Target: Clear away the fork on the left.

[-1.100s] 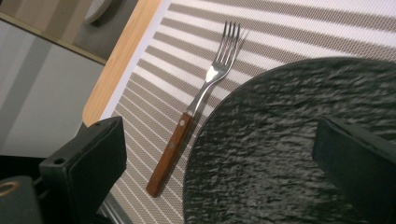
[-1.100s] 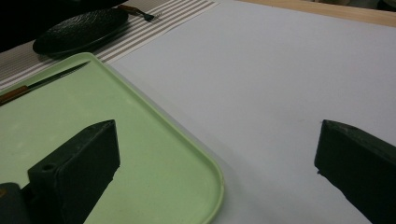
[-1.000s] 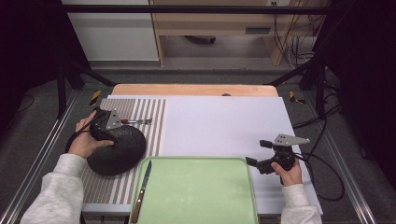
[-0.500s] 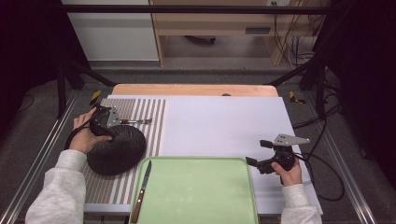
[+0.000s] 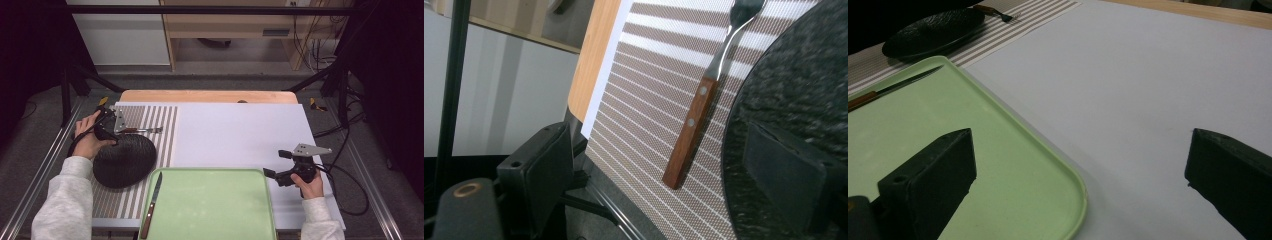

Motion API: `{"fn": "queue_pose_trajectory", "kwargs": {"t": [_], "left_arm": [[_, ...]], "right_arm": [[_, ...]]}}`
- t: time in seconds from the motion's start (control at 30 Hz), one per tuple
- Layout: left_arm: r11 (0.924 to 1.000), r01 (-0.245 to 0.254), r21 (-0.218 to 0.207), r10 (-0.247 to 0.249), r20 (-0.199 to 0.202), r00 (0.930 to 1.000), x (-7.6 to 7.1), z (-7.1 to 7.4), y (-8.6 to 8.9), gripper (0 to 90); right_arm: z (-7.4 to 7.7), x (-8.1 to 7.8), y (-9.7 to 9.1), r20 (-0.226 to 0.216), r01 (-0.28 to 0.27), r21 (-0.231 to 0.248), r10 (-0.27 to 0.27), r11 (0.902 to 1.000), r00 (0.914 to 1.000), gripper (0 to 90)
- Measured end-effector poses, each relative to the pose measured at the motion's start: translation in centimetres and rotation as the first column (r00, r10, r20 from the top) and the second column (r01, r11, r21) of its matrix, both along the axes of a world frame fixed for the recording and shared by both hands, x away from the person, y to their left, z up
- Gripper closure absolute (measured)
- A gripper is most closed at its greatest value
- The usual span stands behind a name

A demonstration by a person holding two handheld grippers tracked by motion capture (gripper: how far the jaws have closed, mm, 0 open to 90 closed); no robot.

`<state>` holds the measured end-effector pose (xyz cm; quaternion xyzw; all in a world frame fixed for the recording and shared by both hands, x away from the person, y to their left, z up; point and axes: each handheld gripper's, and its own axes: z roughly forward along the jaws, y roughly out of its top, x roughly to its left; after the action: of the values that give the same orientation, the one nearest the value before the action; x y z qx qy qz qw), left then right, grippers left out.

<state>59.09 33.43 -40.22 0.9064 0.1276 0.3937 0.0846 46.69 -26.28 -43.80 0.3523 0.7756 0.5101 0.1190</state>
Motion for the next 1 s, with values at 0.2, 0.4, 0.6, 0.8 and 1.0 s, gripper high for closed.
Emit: {"fn": "queue_pose_trajectory", "kwargs": {"t": [0.2,0.4,0.6,0.8,1.0], "left_arm": [[0.9991,-0.006,0.042,0.006,-0.006,1.0,0.7,-0.7,0.9,18.0],[0.9967,0.003,0.081,-0.002,-0.007,1.0,1.2,-1.2,1.1,20.7],[0.994,0.008,0.109,-0.009,0.005,0.9999,1.6,-1.4,1.0,23.8],[0.9924,0.006,0.123,-0.004,-0.022,0.9998,1.9,-1.9,1.2,29.3],[0.9899,0.009,0.142,-0.003,-0.042,0.9991,2.3,-2.5,1.5,32.0]], "right_arm": [[0.0,0.0,0.0,-0.003,0.0,-0.003,0.0,1.0,1.0,0.5],[-0.1,0.0,0.1,-0.004,0.002,-0.004,-0.002,1.0,1.0,0.5],[0.0,0.0,0.0,-0.001,0.001,-0.002,-0.001,1.0,1.0,0.5],[-0.1,0.0,0.0,-0.002,0.0,-0.007,0.0,1.0,1.0,0.5],[-0.1,0.0,0.1,-0.004,0.002,-0.01,-0.002,0.9999,1.0,0.5]]}}
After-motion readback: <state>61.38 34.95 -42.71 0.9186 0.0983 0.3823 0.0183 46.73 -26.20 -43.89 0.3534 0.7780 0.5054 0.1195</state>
